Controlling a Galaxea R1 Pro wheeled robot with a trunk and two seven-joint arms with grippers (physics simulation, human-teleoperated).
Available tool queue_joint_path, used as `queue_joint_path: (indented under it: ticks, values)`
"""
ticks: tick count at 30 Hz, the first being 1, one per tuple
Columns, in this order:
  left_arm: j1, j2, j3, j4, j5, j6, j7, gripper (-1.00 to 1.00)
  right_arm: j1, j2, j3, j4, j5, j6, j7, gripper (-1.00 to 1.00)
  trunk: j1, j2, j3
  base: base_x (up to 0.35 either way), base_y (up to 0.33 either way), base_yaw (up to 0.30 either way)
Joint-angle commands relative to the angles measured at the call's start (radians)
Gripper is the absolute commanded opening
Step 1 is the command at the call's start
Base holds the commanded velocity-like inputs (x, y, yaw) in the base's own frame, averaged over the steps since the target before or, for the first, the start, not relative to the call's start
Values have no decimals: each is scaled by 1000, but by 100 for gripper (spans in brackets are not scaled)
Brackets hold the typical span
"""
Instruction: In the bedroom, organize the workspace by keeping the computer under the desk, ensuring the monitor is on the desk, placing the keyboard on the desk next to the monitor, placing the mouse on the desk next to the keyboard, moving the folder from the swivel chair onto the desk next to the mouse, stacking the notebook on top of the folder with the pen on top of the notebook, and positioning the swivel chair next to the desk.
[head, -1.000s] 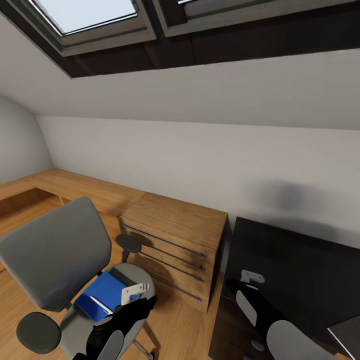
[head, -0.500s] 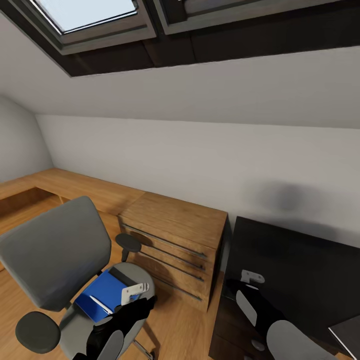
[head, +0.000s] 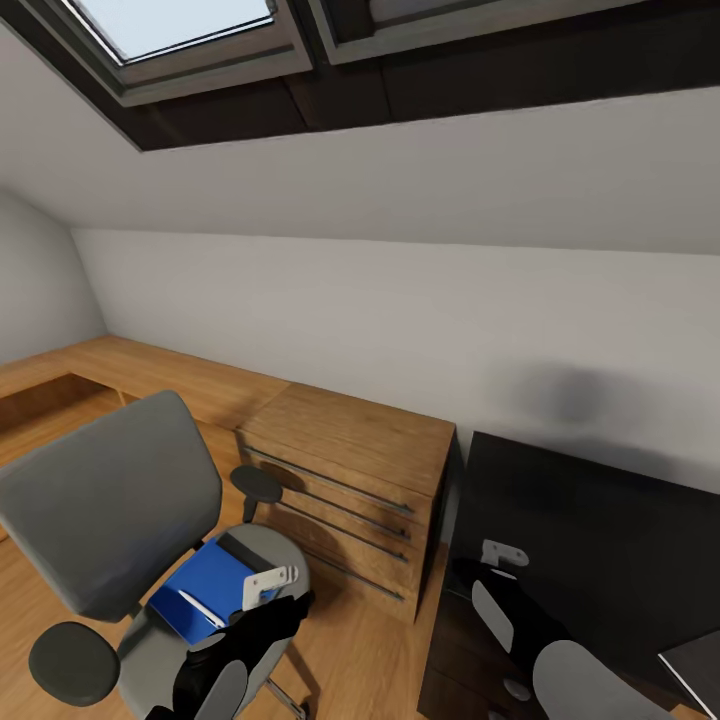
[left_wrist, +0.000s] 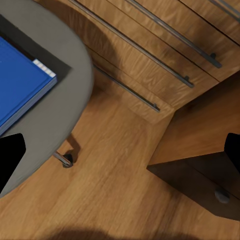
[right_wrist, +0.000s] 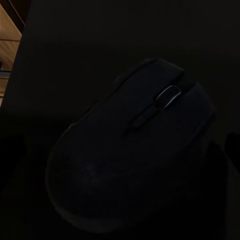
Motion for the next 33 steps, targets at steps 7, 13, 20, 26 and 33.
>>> queue_joint_path:
  ticks: [7,13,20,26,33]
  values:
    - [-1,1,-2,-1,10,1,10,100,-1,-1,8,-2,-7,5,-10,100,0,-1,-1,0,0,0]
    - [-1,1,-2,-1,10,1,10,100,-1,-1,8,-2,-7,6,-10,-100,0,-1,-1,0,0,0]
    - [-1,1,-2,-1,10,1,10,100,-1,-1,8,-2,-7,4,-9,-100,0,-1,-1,0,0,0]
    - [-1,1,-2,-1,11,2,9,100,-1,-1,8,-2,-7,3,-9,-100,0,-1,-1,0,0,0]
    - [-1,2,-2,-1,11,2,8,100,-1,-1,8,-2,-7,1,-8,-100,0,-1,-1,0,0,0]
